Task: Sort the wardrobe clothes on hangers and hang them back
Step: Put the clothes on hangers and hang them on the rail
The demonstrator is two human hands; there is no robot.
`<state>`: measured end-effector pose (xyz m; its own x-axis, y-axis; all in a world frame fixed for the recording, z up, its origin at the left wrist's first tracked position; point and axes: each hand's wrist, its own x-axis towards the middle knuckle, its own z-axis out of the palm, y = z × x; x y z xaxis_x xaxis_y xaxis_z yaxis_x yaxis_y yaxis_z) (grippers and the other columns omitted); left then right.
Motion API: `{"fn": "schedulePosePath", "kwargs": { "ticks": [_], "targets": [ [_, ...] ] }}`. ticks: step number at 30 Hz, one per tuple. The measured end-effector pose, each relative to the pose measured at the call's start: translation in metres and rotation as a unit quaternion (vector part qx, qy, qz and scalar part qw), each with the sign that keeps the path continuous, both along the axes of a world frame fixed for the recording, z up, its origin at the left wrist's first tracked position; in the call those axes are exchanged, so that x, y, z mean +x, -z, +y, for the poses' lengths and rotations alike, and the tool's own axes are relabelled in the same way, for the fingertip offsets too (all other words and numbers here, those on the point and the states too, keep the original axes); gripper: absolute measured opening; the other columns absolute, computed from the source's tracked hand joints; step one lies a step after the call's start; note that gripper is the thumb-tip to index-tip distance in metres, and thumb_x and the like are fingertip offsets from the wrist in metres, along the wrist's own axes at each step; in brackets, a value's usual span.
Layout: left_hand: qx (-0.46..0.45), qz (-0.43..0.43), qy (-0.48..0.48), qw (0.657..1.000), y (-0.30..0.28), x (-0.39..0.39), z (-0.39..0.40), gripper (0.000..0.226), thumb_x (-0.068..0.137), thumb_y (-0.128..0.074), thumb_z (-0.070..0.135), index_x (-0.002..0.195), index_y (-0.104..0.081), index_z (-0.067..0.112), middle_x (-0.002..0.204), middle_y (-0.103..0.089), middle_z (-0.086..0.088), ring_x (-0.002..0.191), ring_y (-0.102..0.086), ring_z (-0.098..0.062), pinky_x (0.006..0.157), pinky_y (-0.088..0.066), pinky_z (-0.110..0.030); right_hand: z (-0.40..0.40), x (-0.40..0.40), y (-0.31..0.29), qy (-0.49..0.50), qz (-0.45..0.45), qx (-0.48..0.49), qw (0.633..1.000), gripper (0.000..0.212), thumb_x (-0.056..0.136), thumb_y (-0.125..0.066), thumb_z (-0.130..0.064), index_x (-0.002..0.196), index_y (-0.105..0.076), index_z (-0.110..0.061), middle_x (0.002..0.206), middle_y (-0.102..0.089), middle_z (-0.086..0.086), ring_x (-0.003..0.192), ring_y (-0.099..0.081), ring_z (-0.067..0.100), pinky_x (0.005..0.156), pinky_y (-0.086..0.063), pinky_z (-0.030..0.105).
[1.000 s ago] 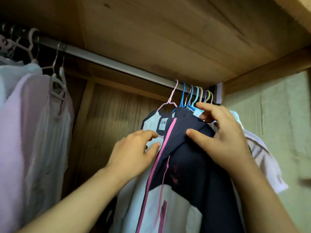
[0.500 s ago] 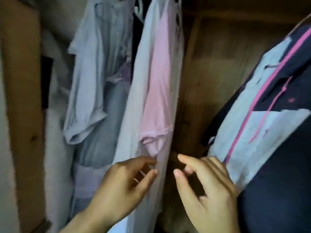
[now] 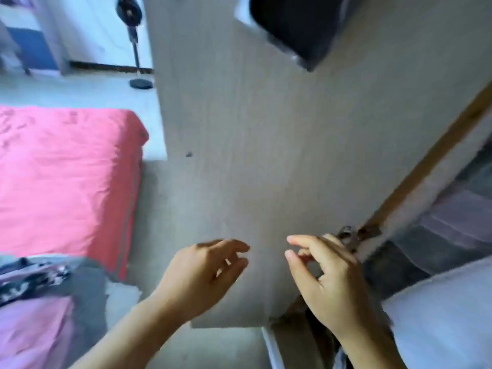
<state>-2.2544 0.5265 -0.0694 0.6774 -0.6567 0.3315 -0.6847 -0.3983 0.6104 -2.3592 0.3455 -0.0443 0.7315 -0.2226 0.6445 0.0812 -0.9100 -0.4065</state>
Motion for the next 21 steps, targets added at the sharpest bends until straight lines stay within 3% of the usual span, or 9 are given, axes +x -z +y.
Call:
{"fn": "schedulePosePath", "kwargs": {
  "ticks": [8,11,18,21],
  "targets": [
    [0.059,0.01,-0.239,0.969,0.042,0.027,0.232,0.027,0.081,-0.046,0.048,0.099,-0.062,0.034,0.069,-0.051,0.03,0.058,-0.045,0.017,0.05,-0.04,-0.01,0.198,0.107,0.047,-0.25,0.08,0.037,0.964,0.018,0.079,-0.059,-0.029,0.094,-0.066,-0.024,0.065,-0.056,-0.011,0.065,-0.055,0.012,0.065,-0.045,0.028],
    [0.086,0.032,-0.313,0.945,0.056,0.026,0.313,0.026,0.08,-0.047,0.047,0.095,-0.064,0.034,0.07,-0.061,0.025,0.057,-0.053,0.007,0.047,-0.045,-0.016,0.276,0.141,0.062,-0.312,0.109,0.032,0.943,0.021,0.077,-0.057,-0.032,0.098,-0.058,-0.032,0.064,-0.054,-0.012,0.063,-0.054,0.011,0.064,-0.042,0.028],
    [0.07,0.112,-0.417,0.899,0.073,0.01,0.432,0.044,0.082,-0.042,0.056,0.103,-0.07,0.031,0.081,-0.068,0.019,0.065,-0.062,0.004,0.062,-0.057,-0.022,0.412,0.175,0.09,-0.427,0.2,0.024,0.881,0.024,0.076,-0.056,-0.035,0.096,-0.066,-0.027,0.07,-0.059,-0.011,0.066,-0.055,0.009,0.063,-0.047,0.024],
    [0.05,0.139,-0.46,0.876,0.089,0.0,0.47,0.041,0.082,-0.044,0.053,0.106,-0.069,0.03,0.077,-0.06,0.027,0.066,-0.06,0.004,0.064,-0.056,-0.025,0.458,0.185,0.101,-0.475,0.228,0.006,0.85,0.026,0.076,-0.056,-0.035,0.096,-0.069,-0.024,0.073,-0.062,-0.012,0.071,-0.051,0.002,0.068,-0.042,0.016]
  ]
}}
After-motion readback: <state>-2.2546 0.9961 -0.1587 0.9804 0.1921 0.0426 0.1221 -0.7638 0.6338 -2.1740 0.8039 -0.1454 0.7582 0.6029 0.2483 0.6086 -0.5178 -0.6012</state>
